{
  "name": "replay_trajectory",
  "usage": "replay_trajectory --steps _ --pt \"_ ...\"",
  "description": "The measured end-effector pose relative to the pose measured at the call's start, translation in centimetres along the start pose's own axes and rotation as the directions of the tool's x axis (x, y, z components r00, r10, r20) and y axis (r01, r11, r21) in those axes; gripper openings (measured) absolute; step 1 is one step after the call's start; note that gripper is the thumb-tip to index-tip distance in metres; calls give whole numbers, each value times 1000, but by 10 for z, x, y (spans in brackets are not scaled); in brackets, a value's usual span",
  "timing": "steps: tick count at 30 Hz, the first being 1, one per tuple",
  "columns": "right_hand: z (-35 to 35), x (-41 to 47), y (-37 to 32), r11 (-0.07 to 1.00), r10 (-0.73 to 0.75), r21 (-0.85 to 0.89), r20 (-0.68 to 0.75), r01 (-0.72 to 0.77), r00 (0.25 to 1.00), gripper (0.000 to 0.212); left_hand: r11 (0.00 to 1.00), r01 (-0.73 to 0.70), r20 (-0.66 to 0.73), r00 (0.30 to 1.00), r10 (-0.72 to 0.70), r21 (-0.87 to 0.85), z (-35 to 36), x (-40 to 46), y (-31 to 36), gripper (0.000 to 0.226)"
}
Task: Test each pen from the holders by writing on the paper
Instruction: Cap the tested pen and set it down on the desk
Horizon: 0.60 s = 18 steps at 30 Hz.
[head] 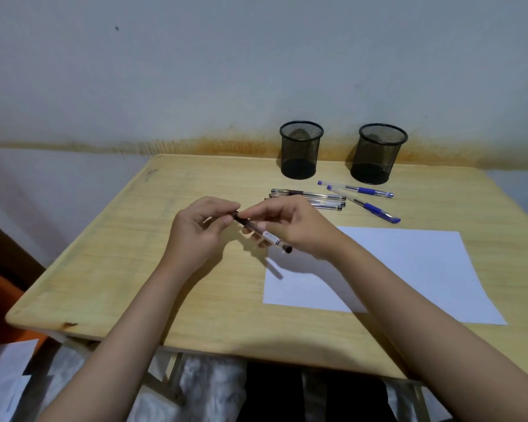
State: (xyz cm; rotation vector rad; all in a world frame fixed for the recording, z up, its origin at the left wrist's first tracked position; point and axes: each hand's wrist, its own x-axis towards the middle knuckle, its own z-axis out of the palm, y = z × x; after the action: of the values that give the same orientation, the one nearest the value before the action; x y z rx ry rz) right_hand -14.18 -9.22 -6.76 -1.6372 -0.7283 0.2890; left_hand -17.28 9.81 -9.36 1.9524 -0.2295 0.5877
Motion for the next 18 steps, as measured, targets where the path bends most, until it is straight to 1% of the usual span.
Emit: replay_trajectory --steps 2,5,7,9,10,11,13,14,15,16,18 --pt "2 3 -2 986 114 125 -18 -111 993 19 1000 20 -5 1000 -20 -7 -6 6 1 27" --pt "16 11 -1 968 195 186 -121 -171 973 10 995 94 17 995 -94 -22 -16 9 0 34" --pt "29 18 -3 955 269 180 -184 -237 945 9 984 167 28 985 -169 61 -29 8 -5 40" --pt "41 26 -4 938 334 183 -246 -294 910 15 958 198 56 975 -214 206 -48 5 -13 45" --pt "46 30 -3 933 354 174 -276 -316 894 17 932 183 90 971 -221 311 -59 4 -19 49" --pt "51 35 -2 929 367 160 -298 -333 881 17 886 157 131 963 -235 436 -70 3 -26 56" --pt "63 44 1 922 387 141 -321 -361 864 17 738 104 203 927 -314 666 -89 1 -41 74" --pt "70 48 3 917 399 136 -330 -375 856 17 665 90 218 905 -365 742 -94 -2 -46 79" --pt "77 51 5 911 411 129 -341 -391 846 18 615 89 219 887 -407 783 -97 -5 -51 83" --pt "83 53 6 908 417 113 -350 -404 839 18 595 94 213 880 -424 798 -98 -8 -54 87" --pt "93 58 12 909 403 57 -366 -412 839 17 596 92 197 894 -403 798 -96 -12 -58 96"
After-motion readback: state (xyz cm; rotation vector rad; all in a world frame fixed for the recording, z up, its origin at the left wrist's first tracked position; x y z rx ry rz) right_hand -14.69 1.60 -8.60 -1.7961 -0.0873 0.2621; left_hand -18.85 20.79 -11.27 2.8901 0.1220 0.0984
